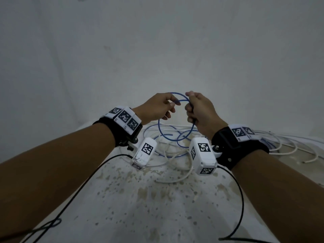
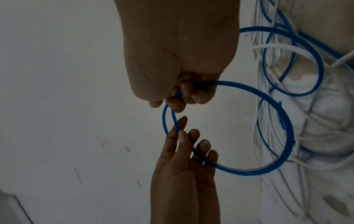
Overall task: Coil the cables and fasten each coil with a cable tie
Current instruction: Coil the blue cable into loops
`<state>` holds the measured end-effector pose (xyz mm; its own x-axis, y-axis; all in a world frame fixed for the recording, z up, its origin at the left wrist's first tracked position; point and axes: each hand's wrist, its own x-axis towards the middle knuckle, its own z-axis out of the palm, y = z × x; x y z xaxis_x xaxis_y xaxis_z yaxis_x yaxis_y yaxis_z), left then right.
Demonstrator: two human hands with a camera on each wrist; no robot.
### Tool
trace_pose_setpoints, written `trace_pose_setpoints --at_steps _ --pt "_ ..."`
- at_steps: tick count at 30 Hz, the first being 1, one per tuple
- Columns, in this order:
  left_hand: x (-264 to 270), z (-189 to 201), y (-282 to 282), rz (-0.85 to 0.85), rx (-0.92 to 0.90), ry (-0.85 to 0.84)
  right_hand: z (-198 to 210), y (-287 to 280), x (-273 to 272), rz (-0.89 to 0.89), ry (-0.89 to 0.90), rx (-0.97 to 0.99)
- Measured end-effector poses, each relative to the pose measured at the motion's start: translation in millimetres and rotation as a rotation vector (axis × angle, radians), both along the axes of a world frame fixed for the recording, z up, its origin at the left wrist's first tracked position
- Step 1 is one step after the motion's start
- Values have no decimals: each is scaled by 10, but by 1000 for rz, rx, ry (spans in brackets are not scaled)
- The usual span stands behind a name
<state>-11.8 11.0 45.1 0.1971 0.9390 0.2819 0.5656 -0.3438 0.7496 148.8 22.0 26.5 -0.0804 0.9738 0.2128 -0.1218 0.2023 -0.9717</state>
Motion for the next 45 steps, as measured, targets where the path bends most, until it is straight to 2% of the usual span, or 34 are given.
trace_pose_setpoints --at_steps 3,5,10,13,21,24,27,29,33,40,45 --pt "-29 -14 -60 -7 36 3 -55 -38 -71 42 -143 -12" --pt "-50 -36 -91 6 29 -21 -80 -58 -98 25 -118 -19" --pt "-155 -186 -163 37 -56 -166 -87 -85 19 -146 33 -35" --pt "-173 -213 -202 14 -25 -173 -109 -159 59 -107 62 -45" --pt "-26 -184 -214 -44 39 -181 -95 -307 -139 50 -86 -2" --pt "-56 -203 -217 -57 -54 -298 -90 -305 -158 55 -129 -2" --pt "-90 -186 -243 -107 -298 -533 -106 -317 -150 84 -134 4" --pt "-102 -183 -246 -99 -345 -569 -109 -341 -148 118 -158 14" --pt "-78 -209 -254 -31 -223 -481 -117 -388 -150 102 -166 -5" --pt "-112 -256 -263 -2 -131 -525 -126 -407 -190 -36 75 -63" --pt "-181 -297 -290 -12 -1 -490 -126 -395 -279 -2 126 -70"
